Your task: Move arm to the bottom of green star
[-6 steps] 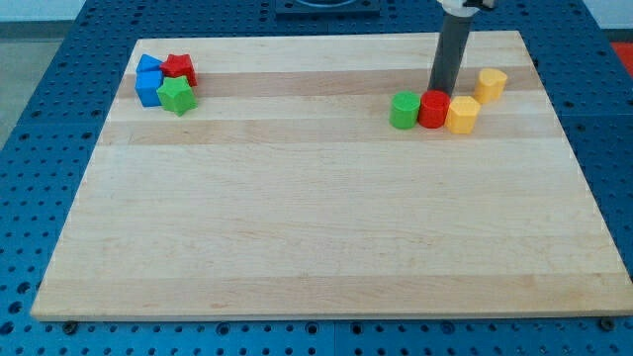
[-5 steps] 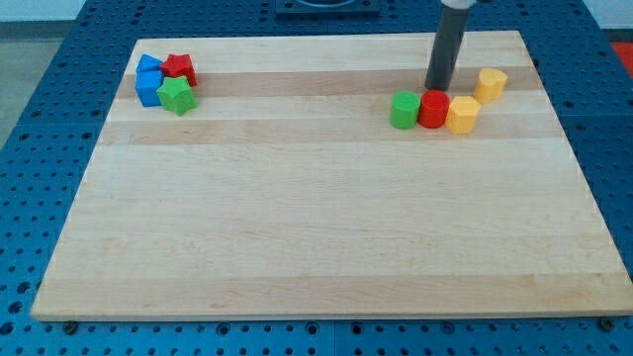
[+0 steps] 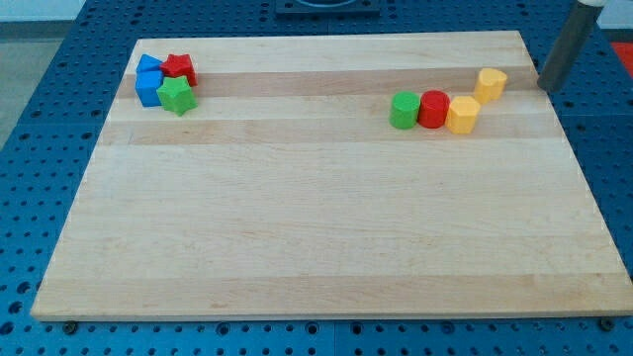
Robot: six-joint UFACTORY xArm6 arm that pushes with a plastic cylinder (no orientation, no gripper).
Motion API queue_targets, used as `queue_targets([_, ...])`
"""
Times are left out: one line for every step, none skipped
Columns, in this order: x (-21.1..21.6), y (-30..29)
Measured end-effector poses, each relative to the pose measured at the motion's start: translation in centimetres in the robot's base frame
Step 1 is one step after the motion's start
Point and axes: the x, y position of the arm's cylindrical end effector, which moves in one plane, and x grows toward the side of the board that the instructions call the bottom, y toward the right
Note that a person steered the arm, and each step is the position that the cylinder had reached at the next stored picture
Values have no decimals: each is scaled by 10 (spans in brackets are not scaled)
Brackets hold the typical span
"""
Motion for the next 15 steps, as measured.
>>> queue_targets([-12,-14])
queue_targets([-19,-36])
queue_targets([1,-57])
queue_targets([11,-66])
queue_targets([11,-70])
queue_targets([11,-79])
queue_targets([19,-96])
queue_targets([19,-96])
queue_targets([19,-95])
queue_targets([19,-76])
queue_targets([-12,-71])
queue_targets([-45,-94])
queue_targets([-47,-130])
queue_targets([-45,-169])
queue_targets([-42,-207])
